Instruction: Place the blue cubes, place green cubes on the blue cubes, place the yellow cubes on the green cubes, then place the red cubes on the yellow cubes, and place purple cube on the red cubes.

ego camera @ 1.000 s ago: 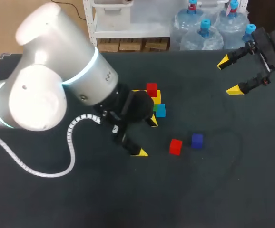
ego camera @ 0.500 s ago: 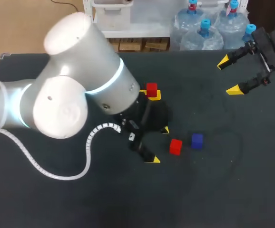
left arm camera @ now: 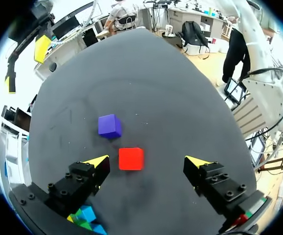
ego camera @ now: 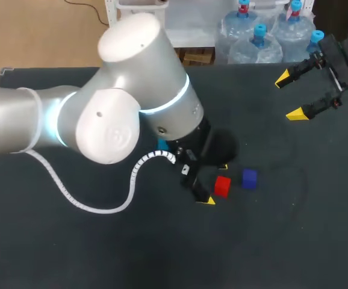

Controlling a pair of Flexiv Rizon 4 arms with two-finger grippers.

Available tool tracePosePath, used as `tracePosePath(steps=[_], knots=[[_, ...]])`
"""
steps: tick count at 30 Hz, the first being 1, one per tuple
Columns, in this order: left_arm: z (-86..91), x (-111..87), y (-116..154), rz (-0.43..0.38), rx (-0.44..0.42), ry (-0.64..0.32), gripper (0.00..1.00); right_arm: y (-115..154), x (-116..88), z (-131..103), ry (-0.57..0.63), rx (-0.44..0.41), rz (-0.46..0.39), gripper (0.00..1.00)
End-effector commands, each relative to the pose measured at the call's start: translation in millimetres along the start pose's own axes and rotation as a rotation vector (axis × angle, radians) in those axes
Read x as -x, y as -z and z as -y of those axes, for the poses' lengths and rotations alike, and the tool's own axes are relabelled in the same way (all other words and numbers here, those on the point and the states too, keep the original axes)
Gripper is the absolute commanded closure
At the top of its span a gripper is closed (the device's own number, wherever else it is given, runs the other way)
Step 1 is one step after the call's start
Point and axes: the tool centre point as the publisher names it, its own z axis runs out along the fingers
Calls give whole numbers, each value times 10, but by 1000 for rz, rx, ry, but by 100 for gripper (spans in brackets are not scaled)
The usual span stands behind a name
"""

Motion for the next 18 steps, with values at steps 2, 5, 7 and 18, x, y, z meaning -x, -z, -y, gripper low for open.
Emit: tracePosePath(steps=[2,5,7,18], knots=[[-79,-5,-84,-20,-10,11,0,-6,-2,5,1,0,1,0],[-97,-27,-110,-26,-9,24,0,-6,-2,5,1,0,1,0],[-107,-34,-119,-28,-6,34,0,-6,-2,5,1,0,1,0],[-158,-31,-198,-35,1,53,0,-6,-2,5,1,0,1,0]])
